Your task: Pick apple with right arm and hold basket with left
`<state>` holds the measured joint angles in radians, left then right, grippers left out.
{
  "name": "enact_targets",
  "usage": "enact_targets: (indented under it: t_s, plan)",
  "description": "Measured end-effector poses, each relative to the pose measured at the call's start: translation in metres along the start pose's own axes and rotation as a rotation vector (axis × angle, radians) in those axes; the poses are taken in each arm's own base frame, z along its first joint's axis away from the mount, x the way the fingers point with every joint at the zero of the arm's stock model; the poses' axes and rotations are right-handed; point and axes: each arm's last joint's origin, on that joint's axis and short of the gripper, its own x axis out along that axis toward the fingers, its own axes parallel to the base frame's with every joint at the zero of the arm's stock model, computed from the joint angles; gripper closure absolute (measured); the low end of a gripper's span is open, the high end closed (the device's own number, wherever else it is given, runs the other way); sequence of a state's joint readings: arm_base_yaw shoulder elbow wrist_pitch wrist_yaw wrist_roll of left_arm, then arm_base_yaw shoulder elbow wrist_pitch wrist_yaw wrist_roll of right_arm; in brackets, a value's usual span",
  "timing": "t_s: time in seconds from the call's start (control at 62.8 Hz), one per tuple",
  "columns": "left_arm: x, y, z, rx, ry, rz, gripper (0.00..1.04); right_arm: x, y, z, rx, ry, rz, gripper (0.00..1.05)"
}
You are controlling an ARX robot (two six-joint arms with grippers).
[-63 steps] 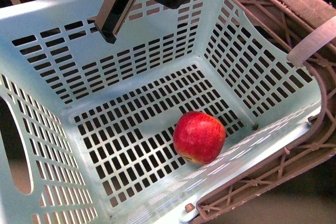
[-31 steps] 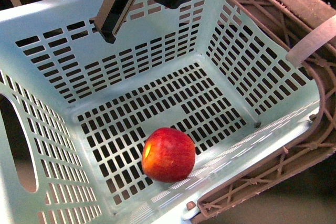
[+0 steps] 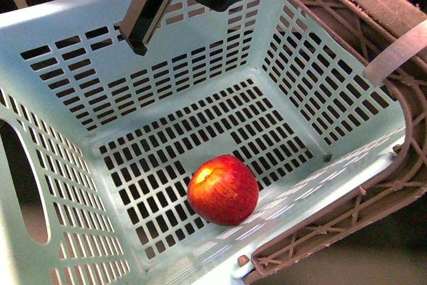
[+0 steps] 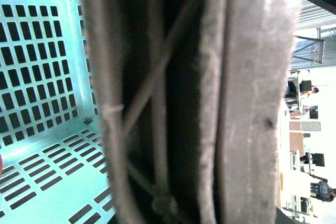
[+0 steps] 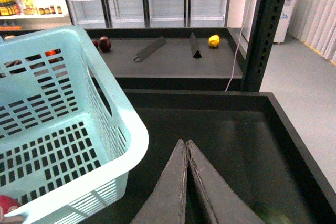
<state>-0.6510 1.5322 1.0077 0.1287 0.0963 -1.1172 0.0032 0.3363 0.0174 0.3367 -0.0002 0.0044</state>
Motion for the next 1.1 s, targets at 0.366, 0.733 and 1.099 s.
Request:
enact_targets:
  t_s: [0.366,0.733,1.099]
  plan:
    - [0.0,0.0,0.0,0.0,0.0,0.0,0.9,-0.009,0.0,0.0,0.0,0.0,0.0,1.03]
    - [0.0,0.0,0.0,0.002,0.001,-0.001,0.9,-0.022,0.0,-0.003,0.0,0.007,-0.002,1.03]
    - [0.0,0.0,0.0,0.0,0.001,0.0,0.9,-0.022,0.0,-0.003,-0.002,0.006,-0.002,0.51]
